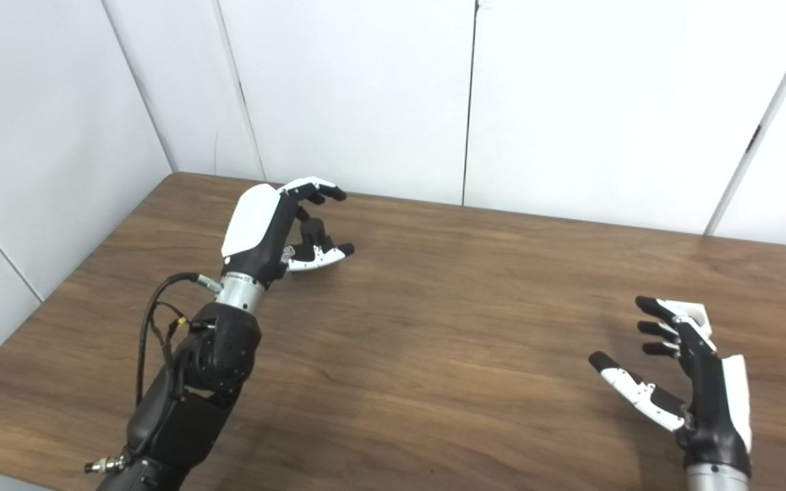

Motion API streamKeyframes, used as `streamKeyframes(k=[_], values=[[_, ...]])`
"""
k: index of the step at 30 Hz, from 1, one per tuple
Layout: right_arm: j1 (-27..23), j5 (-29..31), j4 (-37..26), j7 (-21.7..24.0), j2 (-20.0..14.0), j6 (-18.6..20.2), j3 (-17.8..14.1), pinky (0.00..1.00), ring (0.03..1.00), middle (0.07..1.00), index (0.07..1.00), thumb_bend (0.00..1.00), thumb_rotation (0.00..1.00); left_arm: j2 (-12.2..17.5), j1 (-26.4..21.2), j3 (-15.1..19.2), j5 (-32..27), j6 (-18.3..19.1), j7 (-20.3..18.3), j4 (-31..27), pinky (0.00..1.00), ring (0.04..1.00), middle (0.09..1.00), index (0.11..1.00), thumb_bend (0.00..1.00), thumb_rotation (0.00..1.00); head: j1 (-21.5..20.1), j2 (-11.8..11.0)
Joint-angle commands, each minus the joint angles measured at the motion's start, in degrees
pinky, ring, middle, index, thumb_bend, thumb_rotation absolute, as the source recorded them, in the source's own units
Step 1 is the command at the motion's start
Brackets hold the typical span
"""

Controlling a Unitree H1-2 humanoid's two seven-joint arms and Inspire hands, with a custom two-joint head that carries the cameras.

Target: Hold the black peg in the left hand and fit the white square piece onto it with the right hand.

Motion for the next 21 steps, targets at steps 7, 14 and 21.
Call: streamKeyframes(k=[7, 14, 21], values=[[0.1, -1.1, 2.5, 0.0, -2.0, -1.6, -0.8, 0.62, 0.724, 0.792, 0.755, 0.69, 0.35, 2.2, -3.3, 0.7, 1.6, 1.8, 1.7, 1.2, 0.58, 0.727, 0.753, 0.641, 0.64, 0.11, -0.1, -0.1], [0.2, -0.9, 2.3, 0.1, -2.2, -1.4, -0.9, 0.62, 0.726, 0.796, 0.758, 0.69, 0.35, 2.8, -3.9, 0.8, 2.0, 2.9, 1.9, 2.6, 0.6, 0.767, 0.781, 0.658, 0.64, 0.13, 0.0, -0.1], [0.2, -1.2, 2.8, -0.2, -2.3, -2.4, -0.9, 0.61, 0.719, 0.79, 0.752, 0.68, 0.34, 3.4, -4.4, 0.6, 2.9, 3.3, 2.8, 3.6, 0.6, 0.77, 0.783, 0.66, 0.64, 0.16, -0.2, 0.0]])
